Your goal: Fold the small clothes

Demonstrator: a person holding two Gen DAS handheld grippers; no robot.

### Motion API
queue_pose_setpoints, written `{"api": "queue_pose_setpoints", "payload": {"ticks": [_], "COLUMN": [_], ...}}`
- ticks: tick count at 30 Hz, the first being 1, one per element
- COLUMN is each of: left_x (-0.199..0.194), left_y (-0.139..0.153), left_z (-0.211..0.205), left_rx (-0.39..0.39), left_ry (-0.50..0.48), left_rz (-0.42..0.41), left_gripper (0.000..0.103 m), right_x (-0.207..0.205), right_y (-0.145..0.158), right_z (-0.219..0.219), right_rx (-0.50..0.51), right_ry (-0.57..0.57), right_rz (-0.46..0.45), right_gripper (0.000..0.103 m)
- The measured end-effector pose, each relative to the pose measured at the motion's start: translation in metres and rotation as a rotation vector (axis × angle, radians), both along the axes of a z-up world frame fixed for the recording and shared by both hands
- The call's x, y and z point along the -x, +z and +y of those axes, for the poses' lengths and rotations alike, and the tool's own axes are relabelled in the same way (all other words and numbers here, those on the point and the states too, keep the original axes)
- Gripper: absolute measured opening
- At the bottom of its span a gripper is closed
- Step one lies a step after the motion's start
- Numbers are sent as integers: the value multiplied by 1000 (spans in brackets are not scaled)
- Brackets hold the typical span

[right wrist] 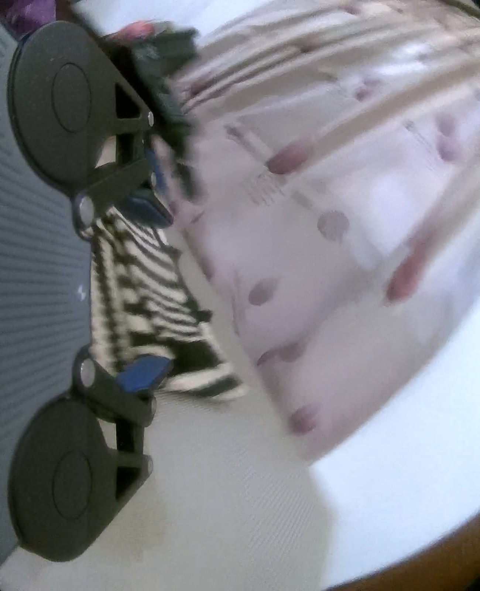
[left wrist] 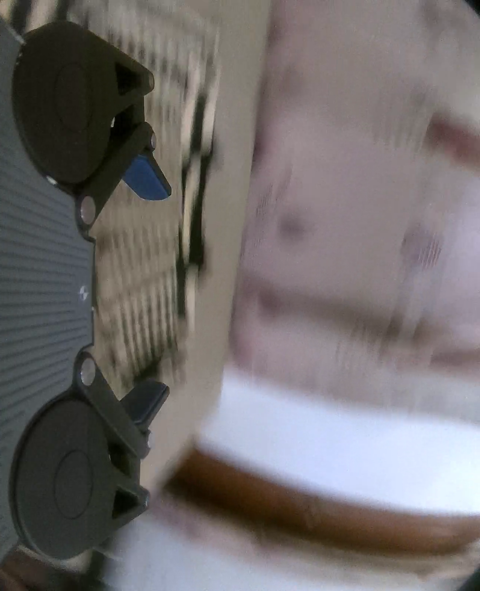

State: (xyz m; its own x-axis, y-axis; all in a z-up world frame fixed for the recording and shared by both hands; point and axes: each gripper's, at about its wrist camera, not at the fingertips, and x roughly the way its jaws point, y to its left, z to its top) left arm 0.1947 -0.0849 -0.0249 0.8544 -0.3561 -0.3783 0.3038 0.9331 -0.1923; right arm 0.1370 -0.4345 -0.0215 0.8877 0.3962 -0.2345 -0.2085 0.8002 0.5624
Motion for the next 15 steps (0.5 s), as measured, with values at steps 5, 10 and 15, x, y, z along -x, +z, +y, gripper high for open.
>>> {"api": "queue_pose_setpoints", "payload": {"ticks": [5,10,15], "left_x": [2,-6,-13], "left_y": [-32,-51,-57], "left_z": [69,94,104], "left_rx": [-108,-72,-29], "left_ry": [205,298,303], "left_rz": [34,113,159], "left_gripper": [102,102,103], "right_x": [-84,-158,-171], "right_y": [6,-21,-34], "right_z": [16,23,41], "right_rx": [180,197,286], "right_ry": [34,14,36], "right_rz": [82,239,265], "right_gripper": [56,56,13]}}
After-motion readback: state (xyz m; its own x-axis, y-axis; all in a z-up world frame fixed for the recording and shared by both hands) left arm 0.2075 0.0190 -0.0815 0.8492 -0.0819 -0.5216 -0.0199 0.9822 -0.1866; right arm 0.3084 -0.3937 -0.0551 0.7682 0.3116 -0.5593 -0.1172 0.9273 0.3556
